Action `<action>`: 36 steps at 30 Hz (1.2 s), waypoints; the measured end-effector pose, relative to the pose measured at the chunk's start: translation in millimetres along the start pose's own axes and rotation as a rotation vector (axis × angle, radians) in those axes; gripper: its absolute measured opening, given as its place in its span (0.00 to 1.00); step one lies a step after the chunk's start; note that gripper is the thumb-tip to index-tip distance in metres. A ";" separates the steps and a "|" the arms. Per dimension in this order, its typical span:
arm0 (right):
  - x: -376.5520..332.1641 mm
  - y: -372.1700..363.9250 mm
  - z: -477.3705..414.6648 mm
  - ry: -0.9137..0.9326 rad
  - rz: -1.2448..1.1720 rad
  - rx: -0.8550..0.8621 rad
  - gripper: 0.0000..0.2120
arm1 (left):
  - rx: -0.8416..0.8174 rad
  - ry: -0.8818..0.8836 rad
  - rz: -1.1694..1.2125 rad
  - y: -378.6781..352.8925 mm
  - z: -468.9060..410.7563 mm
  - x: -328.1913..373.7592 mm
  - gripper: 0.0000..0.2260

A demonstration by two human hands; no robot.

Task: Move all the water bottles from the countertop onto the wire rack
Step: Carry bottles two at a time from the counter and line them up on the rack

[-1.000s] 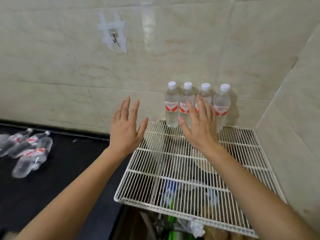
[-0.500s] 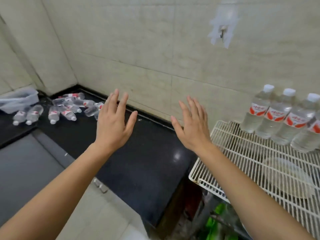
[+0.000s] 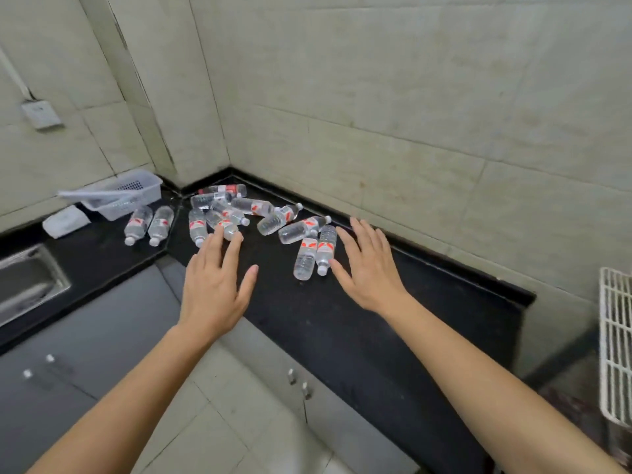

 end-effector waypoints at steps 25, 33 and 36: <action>164.2 -222.3 -137.6 -0.656 -0.201 -0.462 0.34 | -0.859 0.057 0.264 -323.6 -190.9 2.6 0.30; 170.6 -295.7 -149.6 -1.142 -0.672 -0.284 0.32 | -1.104 0.256 0.609 -413.8 -221.5 32.6 0.34; 166.9 -322.0 -153.5 -1.378 -0.838 -0.110 0.27 | -1.114 0.199 0.578 -432.6 -224.3 41.4 0.35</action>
Point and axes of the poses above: each hand's wrist, its own z-axis away from the middle knuckle, its own y-axis out of the back of the hand, x = y × z, the point moved 2 cm from there along -z, towards the middle knuckle, and after that the axes turned 13 degrees about -z, right-handed, at the moved point
